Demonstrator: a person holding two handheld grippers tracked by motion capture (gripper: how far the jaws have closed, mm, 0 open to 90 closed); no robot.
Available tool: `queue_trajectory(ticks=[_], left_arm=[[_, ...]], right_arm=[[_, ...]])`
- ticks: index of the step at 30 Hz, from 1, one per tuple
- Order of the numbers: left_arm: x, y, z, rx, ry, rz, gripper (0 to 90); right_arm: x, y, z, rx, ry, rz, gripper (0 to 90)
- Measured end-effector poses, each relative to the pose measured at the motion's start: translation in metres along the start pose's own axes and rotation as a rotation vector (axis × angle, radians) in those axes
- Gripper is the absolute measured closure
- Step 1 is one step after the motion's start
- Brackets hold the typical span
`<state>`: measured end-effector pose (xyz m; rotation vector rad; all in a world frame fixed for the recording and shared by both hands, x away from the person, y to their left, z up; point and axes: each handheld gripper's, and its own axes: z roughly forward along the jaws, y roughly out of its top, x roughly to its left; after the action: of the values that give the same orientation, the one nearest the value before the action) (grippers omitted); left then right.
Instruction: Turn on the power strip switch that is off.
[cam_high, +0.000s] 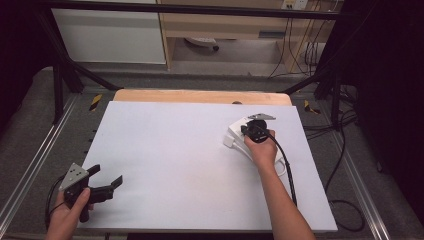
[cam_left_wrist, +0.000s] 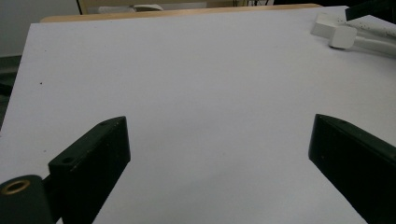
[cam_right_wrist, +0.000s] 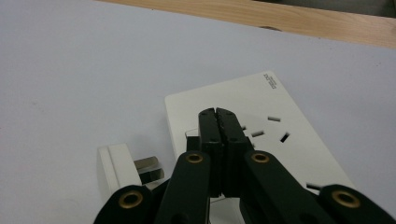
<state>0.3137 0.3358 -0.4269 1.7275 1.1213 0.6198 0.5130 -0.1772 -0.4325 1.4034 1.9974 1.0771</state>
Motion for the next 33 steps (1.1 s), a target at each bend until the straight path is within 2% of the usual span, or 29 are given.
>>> queue_trajectory(ticks=[33], left_arm=[[-0.0005,-0.0001,0.0003,0.002,0.001,0.002,5.4]], right_arm=[[0.0042,-0.0067,-0.0008,-0.004,-0.008,-0.024,90.0]])
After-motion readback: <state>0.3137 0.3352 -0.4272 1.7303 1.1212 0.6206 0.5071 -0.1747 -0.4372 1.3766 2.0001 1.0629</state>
